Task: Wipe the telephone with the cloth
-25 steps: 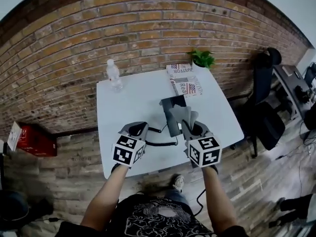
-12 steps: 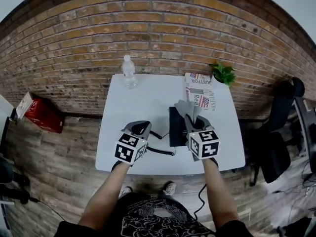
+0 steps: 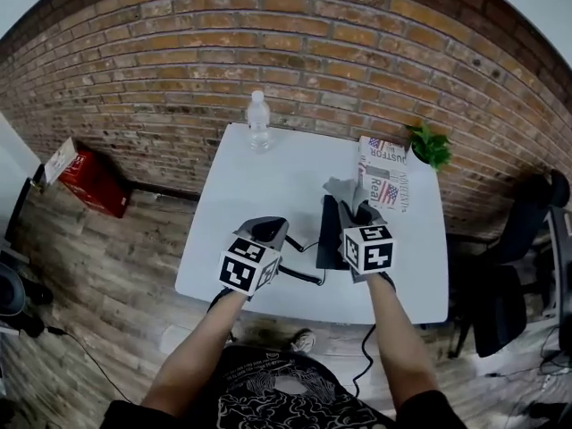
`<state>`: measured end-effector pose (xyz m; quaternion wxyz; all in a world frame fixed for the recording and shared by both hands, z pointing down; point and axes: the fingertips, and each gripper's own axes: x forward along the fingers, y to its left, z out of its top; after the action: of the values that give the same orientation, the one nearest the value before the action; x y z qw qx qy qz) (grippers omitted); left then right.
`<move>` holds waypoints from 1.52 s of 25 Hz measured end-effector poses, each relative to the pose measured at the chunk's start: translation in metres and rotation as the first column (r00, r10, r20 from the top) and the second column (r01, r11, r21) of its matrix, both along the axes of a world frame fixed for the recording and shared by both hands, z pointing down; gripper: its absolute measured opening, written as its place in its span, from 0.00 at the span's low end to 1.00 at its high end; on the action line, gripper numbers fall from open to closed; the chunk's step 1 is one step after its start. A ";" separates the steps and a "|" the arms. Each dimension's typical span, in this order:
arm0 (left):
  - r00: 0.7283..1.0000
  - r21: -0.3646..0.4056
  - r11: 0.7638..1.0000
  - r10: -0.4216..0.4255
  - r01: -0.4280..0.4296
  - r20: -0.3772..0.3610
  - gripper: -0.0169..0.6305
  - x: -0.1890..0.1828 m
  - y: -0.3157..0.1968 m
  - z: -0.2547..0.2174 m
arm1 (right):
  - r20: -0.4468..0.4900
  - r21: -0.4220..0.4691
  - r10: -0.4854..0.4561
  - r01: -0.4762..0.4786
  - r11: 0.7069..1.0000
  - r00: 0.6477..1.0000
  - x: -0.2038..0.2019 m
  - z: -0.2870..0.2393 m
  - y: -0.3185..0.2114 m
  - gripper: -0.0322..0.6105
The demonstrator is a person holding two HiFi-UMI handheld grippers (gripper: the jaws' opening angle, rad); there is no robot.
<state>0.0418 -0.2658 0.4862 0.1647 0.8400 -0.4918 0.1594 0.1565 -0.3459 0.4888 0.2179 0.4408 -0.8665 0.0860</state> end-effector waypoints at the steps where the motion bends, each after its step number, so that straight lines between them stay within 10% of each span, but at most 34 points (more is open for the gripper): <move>1: 1.000 0.000 1.000 -0.003 0.003 -0.001 0.04 -0.001 0.000 0.000 | -0.009 -0.011 -0.009 0.009 1.000 1.000 -0.004 0.005 0.000 0.07; 38: 0.991 -0.018 0.991 0.133 -0.134 -0.032 0.04 -0.007 0.014 0.014 | -0.004 -0.182 0.095 -0.094 0.979 0.996 -0.009 0.071 0.076 0.07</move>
<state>0.0345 -0.2522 0.4998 0.1694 0.8717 -0.4304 0.1620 0.1478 -0.2699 0.5600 0.2509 0.4594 -0.8336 0.1762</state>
